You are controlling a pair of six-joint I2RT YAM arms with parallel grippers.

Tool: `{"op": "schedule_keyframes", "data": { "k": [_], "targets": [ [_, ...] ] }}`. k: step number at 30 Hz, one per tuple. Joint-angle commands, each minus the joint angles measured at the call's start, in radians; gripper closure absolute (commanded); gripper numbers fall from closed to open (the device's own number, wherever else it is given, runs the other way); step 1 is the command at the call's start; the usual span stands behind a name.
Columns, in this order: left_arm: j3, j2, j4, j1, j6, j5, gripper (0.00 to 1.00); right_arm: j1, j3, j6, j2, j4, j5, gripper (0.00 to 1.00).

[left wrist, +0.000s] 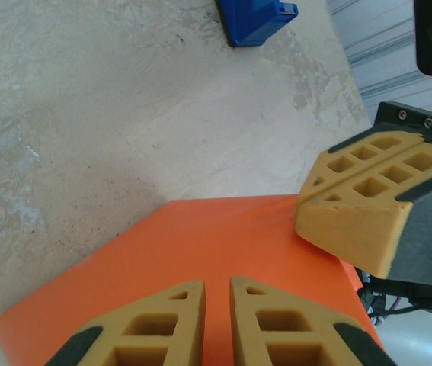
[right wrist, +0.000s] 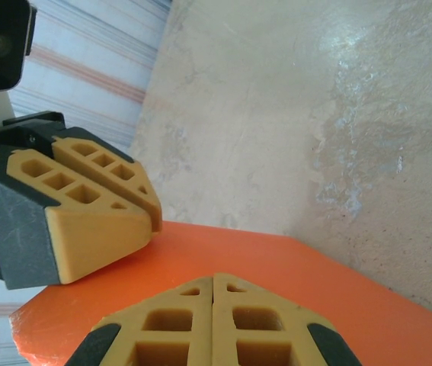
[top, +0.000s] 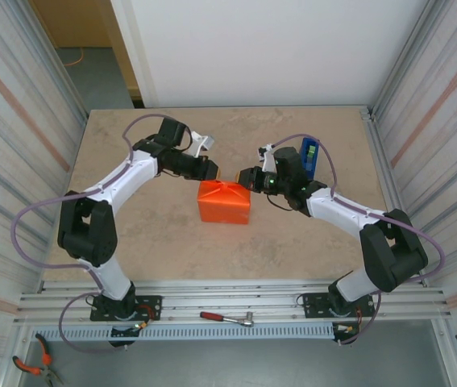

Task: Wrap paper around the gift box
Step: Fold the wrapping paper for the gift box.

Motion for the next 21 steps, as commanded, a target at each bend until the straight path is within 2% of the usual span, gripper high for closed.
{"op": "schedule_keyframes", "data": {
  "k": [1,21],
  "targets": [
    [-0.014,-0.05,-0.045,-0.007,0.042,0.036,0.83,0.007,-0.092,0.024,0.058,-0.304,0.006,1.0],
    [-0.114,-0.133,-0.059,-0.033,0.076,0.044,0.83,0.004,-0.091,0.028,0.069,-0.312,0.014,1.0]
  ]
}}
